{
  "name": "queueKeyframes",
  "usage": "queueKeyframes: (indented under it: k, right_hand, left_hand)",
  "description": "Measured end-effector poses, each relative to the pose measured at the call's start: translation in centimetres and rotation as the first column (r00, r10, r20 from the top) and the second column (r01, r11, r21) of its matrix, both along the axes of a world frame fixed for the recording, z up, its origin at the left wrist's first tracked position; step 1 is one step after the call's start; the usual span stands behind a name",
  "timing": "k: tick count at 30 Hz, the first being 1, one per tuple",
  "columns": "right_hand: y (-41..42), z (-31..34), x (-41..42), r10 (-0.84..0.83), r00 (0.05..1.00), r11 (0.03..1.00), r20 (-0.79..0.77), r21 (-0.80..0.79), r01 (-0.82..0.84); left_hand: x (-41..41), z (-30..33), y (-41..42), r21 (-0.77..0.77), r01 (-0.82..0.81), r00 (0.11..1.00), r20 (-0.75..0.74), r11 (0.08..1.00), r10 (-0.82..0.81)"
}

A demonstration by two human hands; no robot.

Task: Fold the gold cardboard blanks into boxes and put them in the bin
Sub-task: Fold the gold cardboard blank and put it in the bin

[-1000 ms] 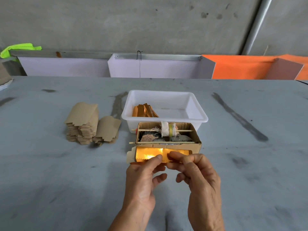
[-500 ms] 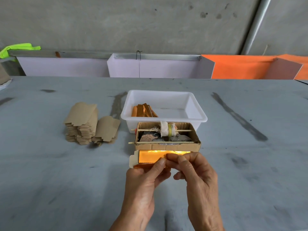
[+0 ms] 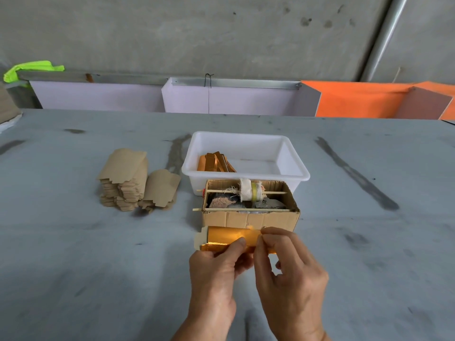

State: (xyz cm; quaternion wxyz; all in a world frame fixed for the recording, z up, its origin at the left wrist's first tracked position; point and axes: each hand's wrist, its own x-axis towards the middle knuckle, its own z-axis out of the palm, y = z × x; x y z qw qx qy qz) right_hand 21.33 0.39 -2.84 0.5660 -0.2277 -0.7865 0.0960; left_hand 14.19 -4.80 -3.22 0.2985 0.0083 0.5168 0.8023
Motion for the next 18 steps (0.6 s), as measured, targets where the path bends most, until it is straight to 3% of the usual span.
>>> queueKeyframes:
  k: [4,18]
  right_hand:
    - [0.3,-0.1,0.1,-0.055,0.998,0.993,-0.002,0.106,0.055]
    - [0.2,-1.2,-0.3,-0.052,0.996,0.991,0.077,0.125,0.042]
  left_hand:
    - [0.1,0.1,0.1,-0.005,-0.015,1.0,0.02,1.0,0.015]
    - [0.4,0.8,0.4,-0.017,-0.016,1.0,0.007,1.0,0.016]
